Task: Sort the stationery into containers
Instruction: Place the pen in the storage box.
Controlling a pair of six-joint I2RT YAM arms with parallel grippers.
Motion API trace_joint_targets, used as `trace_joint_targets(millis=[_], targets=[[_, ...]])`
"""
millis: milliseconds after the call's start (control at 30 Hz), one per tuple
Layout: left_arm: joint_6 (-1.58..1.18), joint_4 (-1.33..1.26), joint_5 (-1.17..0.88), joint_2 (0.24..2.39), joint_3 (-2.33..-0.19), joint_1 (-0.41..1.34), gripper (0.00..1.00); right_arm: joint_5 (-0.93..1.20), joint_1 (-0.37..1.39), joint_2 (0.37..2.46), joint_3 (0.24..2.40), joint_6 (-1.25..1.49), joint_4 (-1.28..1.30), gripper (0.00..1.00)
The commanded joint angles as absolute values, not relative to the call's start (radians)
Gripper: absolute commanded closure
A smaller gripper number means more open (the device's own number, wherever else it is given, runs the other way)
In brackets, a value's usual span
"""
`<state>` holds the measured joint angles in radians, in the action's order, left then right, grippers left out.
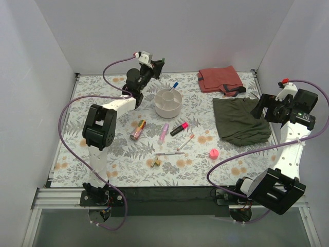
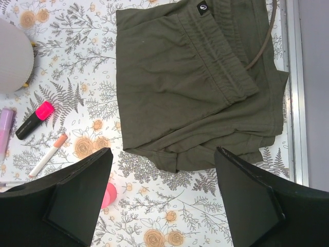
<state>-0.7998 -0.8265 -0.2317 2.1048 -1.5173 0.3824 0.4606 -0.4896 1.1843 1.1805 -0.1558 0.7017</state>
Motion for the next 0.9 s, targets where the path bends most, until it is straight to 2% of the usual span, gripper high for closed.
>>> trace_joint_targets(millis=[0, 700, 733, 767, 833, 867], targets=[[-0.819, -0.853, -0.241, 2.105, -1.490, 0.388, 1.00, 0.451, -0.491, 1.180, 1.187, -0.150, 0.677, 0.11], [-0.839, -0.844, -0.295, 2.189, -1.434, 0.390, 0.99, 0.451, -0.491, 1.206, 1.169, -0.156, 0.666, 0.11], [-0.841, -0.844, -0.295, 2.189, -1.434, 0.390, 0.90, 0.456, -0.491, 1.207, 1.166, -0.156, 0.664, 0.11], [-0.842, -0.844, -0.293, 2.186, -1.433, 0.390, 0.74, 0.457, -0.491, 1.206, 1.164, -0.158, 0.663, 0.11], [-0.842, -0.844, -0.295, 2.178, -1.422, 0.390, 0.59, 0.462, -0.491, 1.204, 1.158, -0.155, 0.658, 0.11], [-0.842, -0.844, -0.298, 2.169, -1.417, 0.390, 0.46, 0.462, -0.491, 1.204, 1.158, -0.155, 0.657, 0.11]])
